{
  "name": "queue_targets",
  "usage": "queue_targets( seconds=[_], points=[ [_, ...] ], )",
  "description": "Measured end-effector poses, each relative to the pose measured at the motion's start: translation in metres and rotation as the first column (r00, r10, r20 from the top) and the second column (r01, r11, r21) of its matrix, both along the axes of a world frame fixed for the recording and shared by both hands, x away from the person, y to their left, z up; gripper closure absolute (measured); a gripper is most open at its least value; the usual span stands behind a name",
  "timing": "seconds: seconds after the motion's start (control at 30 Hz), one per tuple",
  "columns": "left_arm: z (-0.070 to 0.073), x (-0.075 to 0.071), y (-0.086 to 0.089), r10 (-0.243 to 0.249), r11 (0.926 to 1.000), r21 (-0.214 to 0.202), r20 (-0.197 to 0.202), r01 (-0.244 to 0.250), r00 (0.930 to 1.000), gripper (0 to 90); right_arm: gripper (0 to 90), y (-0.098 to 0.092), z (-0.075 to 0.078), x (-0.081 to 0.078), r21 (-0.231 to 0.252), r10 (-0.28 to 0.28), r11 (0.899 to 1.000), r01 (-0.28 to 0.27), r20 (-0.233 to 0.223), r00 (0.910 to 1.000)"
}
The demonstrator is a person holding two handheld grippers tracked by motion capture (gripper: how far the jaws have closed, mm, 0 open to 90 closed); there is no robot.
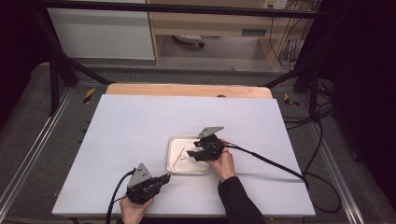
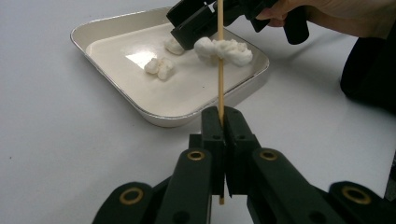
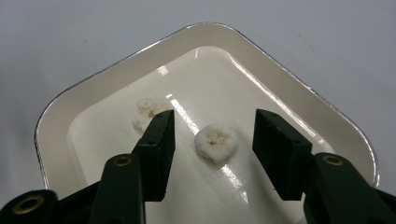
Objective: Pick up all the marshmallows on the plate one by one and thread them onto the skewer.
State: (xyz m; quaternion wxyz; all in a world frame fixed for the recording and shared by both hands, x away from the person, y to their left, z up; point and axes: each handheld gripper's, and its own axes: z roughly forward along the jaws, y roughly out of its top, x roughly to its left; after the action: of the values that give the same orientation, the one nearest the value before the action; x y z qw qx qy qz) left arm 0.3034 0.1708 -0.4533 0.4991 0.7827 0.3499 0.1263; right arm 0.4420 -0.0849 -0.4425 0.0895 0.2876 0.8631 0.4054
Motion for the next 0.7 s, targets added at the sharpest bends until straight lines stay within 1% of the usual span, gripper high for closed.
queue_targets(
  seconds=[0.13, 0.23, 0.33, 0.47, 0.5, 0.7],
  points=[
    [-0.0006, 0.0006, -0.0006, -0.001, 1.0000, 0.001, -0.003, 0.001, 1.0000, 88.1, 55.2, 0.0007, -0.0024, 0.0006, -0.004, 0.013, 1.000, -0.013, 0.010, 0.9999],
    [-0.0007, 0.0007, -0.0012, -0.005, 1.0000, 0.001, -0.003, 0.005, 1.0000, 88.1, 57.6, 0.0013, -0.0043, 0.0009, -0.002, 0.026, 1.000, -0.026, 0.007, 0.9996],
    [-0.0008, 0.0005, -0.0013, -0.005, 1.0000, 0.004, -0.003, 0.005, 1.0000, 88.1, 60.0, 0.0020, -0.0062, 0.0013, -0.005, 0.025, 1.000, -0.025, 0.014, 0.9996],
    [-0.0008, 0.0004, -0.0015, -0.006, 1.0000, 0.004, -0.001, 0.006, 1.0000, 88.1, 62.9, 0.0028, -0.0094, 0.0006, -0.024, 0.028, 0.999, -0.028, 0.017, 0.9995],
    [-0.0009, 0.0003, -0.0017, -0.006, 1.0000, 0.004, -0.001, 0.006, 1.0000, 88.1, 64.3, 0.0029, -0.0099, 0.0001, -0.024, 0.033, 0.999, -0.032, 0.026, 0.9991],
    [-0.0013, 0.0000, -0.0031, -0.009, 0.9999, 0.007, -0.001, 0.009, 1.0000, 88.1, 68.2, 0.0032, -0.0102, -0.0003, -0.017, 0.028, 0.999, -0.028, 0.023, 0.9993]
  ],
)
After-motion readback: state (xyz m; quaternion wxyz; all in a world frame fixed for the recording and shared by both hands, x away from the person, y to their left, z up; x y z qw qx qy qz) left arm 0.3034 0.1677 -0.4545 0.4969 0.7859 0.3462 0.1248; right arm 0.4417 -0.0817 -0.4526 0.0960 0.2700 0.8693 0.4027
